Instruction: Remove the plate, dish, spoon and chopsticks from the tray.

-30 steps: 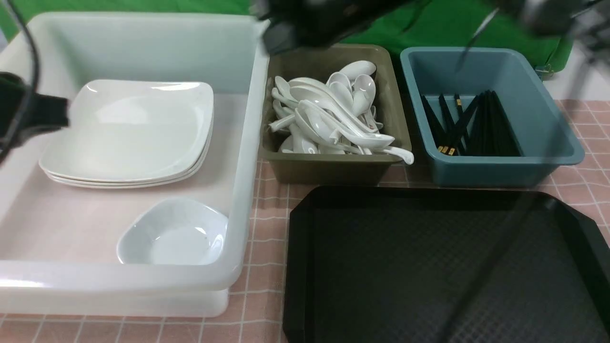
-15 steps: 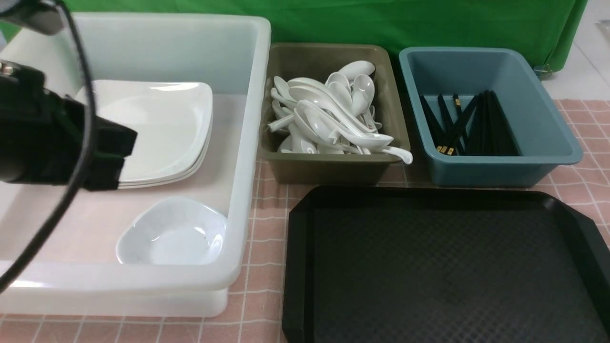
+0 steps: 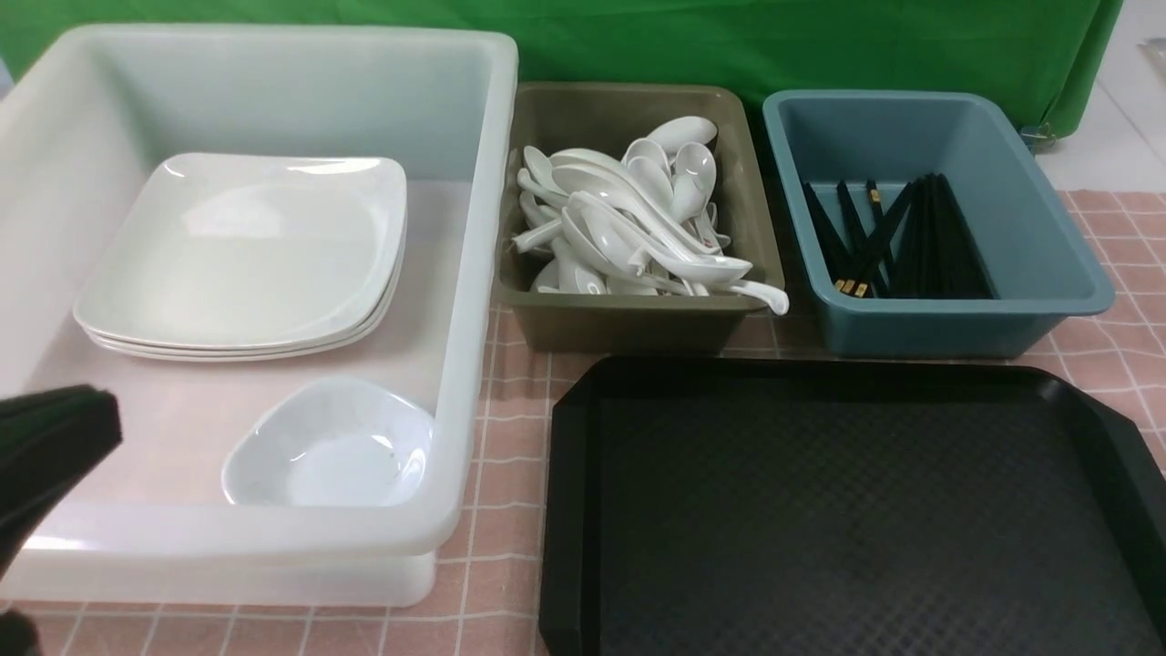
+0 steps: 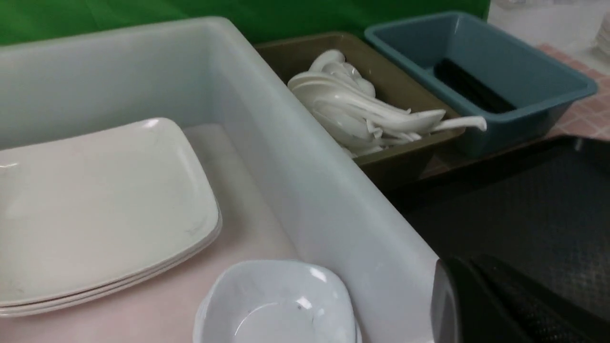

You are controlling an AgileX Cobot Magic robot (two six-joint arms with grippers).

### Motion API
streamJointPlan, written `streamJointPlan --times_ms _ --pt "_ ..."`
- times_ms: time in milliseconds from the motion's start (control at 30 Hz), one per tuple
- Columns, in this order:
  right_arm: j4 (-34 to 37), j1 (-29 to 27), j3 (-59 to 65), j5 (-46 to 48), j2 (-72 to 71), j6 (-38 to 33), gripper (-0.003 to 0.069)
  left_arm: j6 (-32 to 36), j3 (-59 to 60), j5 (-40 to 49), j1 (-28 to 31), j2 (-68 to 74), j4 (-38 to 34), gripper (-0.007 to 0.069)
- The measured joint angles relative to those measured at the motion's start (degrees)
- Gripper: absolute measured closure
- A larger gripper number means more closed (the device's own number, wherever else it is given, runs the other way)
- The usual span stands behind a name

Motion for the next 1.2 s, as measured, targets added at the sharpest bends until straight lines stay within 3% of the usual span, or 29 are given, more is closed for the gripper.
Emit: streamJointPlan --times_ms 100,267,600,1100,1200 --pt "0.3 0.0 4.6 -4.2 -5.2 0.0 0.0619 -0.1 5.9 -8.4 0.0 -4.7 -1.1 0.0623" --pt "0.4 0.0 5.5 -6.2 -7.7 0.0 0.0573 -0.1 10.0 -15.2 0.0 -6.3 -2.9 0.0623" --pt "0.4 0.0 5.5 -6.2 -7.7 0.0 0.0522 -0.1 10.5 -16.4 0.0 -6.3 -3.1 0.0621" --pt "0.4 0.0 5.5 -6.3 -7.7 0.0 0.0483 -0.1 10.5 -16.3 0.0 -6.7 5.7 0.062" --pt "0.4 0.0 5.5 -6.3 -7.7 0.0 0.047 -0.1 12.0 -16.3 2.2 -9.3 7.4 0.062"
